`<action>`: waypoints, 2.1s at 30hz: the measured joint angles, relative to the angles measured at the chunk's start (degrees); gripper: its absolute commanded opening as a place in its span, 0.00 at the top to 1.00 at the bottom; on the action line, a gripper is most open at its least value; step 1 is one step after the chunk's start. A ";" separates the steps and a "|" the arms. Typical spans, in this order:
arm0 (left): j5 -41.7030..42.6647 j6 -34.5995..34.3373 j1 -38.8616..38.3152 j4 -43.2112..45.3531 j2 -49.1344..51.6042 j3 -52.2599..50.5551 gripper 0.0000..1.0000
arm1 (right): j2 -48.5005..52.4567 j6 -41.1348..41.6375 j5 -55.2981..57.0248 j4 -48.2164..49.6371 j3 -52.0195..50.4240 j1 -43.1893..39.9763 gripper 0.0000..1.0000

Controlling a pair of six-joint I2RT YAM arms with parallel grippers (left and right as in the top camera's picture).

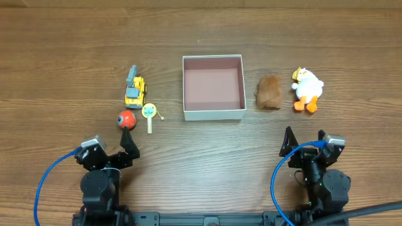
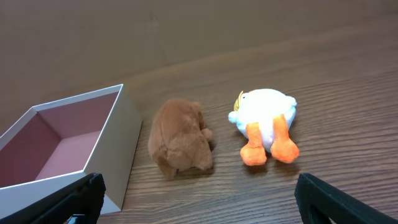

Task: Pack container
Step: 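Raise both grippers from the rest pose toward the toys, then grasp the brown plush bear and white duck together with the right gripper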

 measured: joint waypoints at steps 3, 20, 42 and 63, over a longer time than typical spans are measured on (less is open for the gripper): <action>0.00 0.00 0.00 0.02 0.00 0.00 0.00 | 0.00 0.00 0.00 0.02 0.00 0.00 0.00; 0.00 0.00 0.00 0.00 0.02 0.00 0.00 | 0.00 0.00 0.00 0.00 0.00 0.00 0.00; 10.27 -3.69 0.00 4.15 0.02 -0.09 0.00 | 0.00 10.25 -24.28 0.31 0.00 0.00 0.00; 5.79 -0.37 0.00 -20.02 75.71 59.28 0.00 | 90.20 -2.69 -16.11 -39.17 76.67 1.53 0.00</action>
